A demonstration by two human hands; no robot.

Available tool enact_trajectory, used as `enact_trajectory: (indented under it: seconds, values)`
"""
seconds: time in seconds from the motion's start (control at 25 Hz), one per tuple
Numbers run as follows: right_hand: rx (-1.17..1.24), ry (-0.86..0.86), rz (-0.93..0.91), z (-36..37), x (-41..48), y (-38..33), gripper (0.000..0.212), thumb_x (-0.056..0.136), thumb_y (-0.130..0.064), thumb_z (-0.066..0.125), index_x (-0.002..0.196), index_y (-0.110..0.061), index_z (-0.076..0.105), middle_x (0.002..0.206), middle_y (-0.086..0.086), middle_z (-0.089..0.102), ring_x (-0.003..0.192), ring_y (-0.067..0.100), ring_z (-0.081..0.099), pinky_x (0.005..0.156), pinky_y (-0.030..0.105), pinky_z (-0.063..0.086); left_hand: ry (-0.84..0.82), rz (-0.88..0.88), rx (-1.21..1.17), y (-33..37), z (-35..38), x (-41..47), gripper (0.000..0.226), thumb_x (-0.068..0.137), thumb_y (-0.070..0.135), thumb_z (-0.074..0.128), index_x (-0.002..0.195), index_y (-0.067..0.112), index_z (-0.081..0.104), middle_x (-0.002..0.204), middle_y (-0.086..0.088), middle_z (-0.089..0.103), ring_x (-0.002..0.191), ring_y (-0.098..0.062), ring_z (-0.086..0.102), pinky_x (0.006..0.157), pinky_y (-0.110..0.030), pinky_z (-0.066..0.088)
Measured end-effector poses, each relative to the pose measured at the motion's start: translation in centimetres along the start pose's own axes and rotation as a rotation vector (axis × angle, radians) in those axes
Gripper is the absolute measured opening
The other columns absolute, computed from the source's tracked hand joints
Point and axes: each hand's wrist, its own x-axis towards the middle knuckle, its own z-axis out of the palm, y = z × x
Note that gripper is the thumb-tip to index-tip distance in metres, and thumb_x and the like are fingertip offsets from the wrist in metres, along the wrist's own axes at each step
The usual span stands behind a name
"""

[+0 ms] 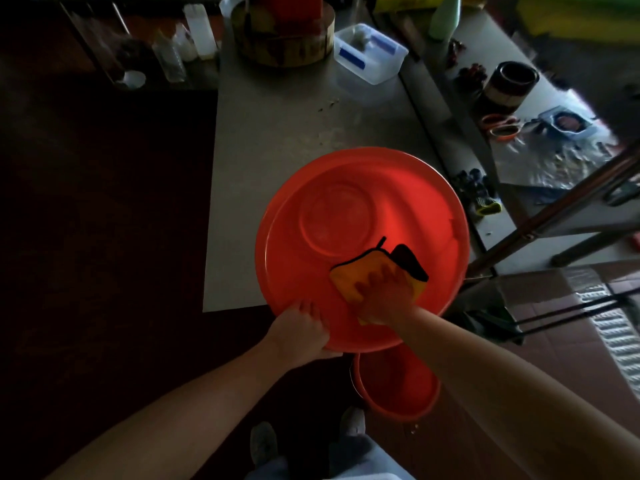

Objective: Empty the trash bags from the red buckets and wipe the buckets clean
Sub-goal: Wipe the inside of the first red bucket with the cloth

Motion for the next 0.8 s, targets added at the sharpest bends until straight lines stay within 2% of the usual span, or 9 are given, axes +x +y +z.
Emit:
enact_trajectory:
  seconds: [0.12,0.24,0.4,0.56,0.68,0.8]
  values:
    - [0.049,-0.134,0.037,-1.4,-3.1,-1.6,0.067,0.096,-0.065,0.024,0.158,-0.039,0.021,0.168,0.002,0.014,0.155,0.032,0.003,0.121,0.057,0.000,0.004,0.021,-0.043,-0.5,-0.8,0.4,0.069,0.077,0.082,0.050,0.060,0.018,0.069,0.063,-0.007,0.066,0.061,-0.026,0.063,0.065,-0.032,0.048]
    - [0.073,-0.245,0.065,-2.8,-5.7,-2.0,0.073,0.093,-0.072,0.015,0.159,-0.041,0.012,0.170,-0.001,0.006,0.155,0.033,-0.002,0.120,0.057,0.000,-0.001,0.007,-0.050,-0.4,-2.0,0.2,0.070,0.075,0.084,0.051,0.056,0.019,0.068,0.058,-0.001,0.065,0.054,-0.022,0.063,0.061,-0.028,0.045]
    - [0.099,-0.263,0.053,-3.5,-7.1,-2.1,0.075,0.093,-0.074,0.015,0.160,-0.039,0.011,0.169,-0.002,0.008,0.155,0.034,-0.001,0.120,0.059,0.000,0.046,0.037,-0.067,-0.1,-2.9,0.2,0.071,0.082,0.081,0.041,0.068,0.017,0.070,0.070,-0.004,0.070,0.065,-0.023,0.067,0.065,-0.031,0.042]
    - [0.129,-0.279,0.069,-3.1,-4.8,-2.7,0.073,0.094,-0.068,0.021,0.160,-0.039,0.011,0.169,-0.001,0.009,0.155,0.035,-0.001,0.120,0.061,-0.001,0.037,0.022,-0.054,0.0,-2.5,0.1,0.069,0.069,0.085,0.059,0.048,0.019,0.063,0.050,0.002,0.060,0.046,-0.018,0.059,0.056,-0.025,0.040]
    - [0.080,-0.189,0.020,-2.0,-1.7,-2.4,0.068,0.094,-0.062,0.034,0.157,-0.039,0.022,0.165,0.001,0.021,0.153,0.036,0.009,0.119,0.060,0.006,0.081,0.009,-0.051,0.4,-2.0,0.4,0.069,0.069,0.085,0.058,0.048,0.019,0.063,0.051,0.002,0.060,0.048,-0.018,0.059,0.057,-0.024,0.042]
    - [0.094,-0.114,0.011,-1.4,1.8,-2.0,0.060,0.096,-0.062,0.039,0.150,-0.038,0.039,0.157,0.002,0.039,0.148,0.037,0.024,0.116,0.058,0.016,0.082,0.004,-0.049,0.8,-1.7,0.4,0.069,0.075,0.084,0.051,0.053,0.019,0.065,0.054,0.001,0.062,0.052,-0.020,0.060,0.059,-0.026,0.044]
